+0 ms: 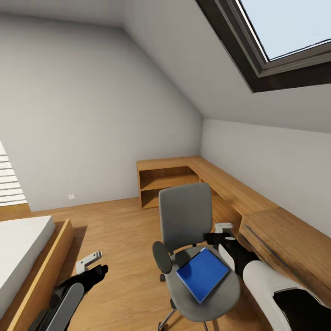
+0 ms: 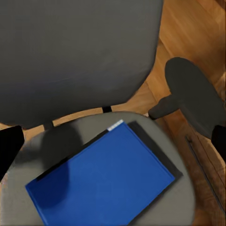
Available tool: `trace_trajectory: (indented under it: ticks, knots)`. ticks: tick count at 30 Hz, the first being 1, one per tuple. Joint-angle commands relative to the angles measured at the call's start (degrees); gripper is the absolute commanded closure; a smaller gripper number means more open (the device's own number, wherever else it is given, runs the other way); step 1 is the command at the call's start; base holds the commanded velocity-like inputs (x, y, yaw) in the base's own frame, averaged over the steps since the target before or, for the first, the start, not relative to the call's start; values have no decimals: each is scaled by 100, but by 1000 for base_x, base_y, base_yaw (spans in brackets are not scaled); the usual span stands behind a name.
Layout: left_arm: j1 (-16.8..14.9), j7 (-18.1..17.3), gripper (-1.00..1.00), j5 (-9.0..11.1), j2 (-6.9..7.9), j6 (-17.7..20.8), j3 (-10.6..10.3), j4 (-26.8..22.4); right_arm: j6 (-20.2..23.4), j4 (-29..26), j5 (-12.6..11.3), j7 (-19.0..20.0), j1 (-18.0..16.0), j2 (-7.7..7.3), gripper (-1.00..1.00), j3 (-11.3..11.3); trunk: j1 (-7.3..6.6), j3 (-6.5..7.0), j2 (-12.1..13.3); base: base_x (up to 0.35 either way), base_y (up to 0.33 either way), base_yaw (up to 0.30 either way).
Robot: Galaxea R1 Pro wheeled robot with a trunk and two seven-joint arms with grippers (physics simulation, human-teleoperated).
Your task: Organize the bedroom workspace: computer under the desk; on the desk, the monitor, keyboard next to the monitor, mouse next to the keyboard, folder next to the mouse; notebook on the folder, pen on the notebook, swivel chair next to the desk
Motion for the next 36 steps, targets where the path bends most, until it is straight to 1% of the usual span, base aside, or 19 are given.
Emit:
trace_trajectory:
  ticks: [1,3,5,6,9,10,13,23,36]
  knots:
    - [-5,5,-100,140,30,38,18,-23,9,27,-207,-24,-24,-4,-100,11,1,-9,-7,0,0,0]
    - [-5,-22,-100,182,40,54,75,-69,-44,56,-364,-23,-35,3,-100,-39,1,-9,-7,0,0,0]
    - [-5,-28,-100,201,42,63,130,-129,-115,63,-439,-22,-39,3,-100,-67,1,-9,-7,0,0,0]
    - [-5,-30,-100,213,40,66,190,-210,-207,68,-490,-24,-42,-3,-100,-84,1,-9,-7,0,0,0]
    - [-5,-23,-100,227,38,71,289,-341,-349,71,-546,-24,-44,-18,-100,-109,1,-9,-7,0,0,0]
    - [-5,-20,-100,233,35,75,355,-401,-418,73,-580,-23,-45,-38,-100,-127,23,-27,-47,0,0,0]
    - [-5,-17,-100,238,31,78,418,-456,-476,66,-625,-22,-46,-91,-100,-143,89,-81,-168,0,0,0]
    - [-5,-15,-100,243,28,83,484,-507,-510,46,-854,-21,-47,-167,-100,-166,309,-261,-569,0,0,0]
    - [-5,-14,-100,244,28,85,485,-502,-494,41,-915,-26,-47,-179,-100,-160,594,-494,-1090,0,0,0]
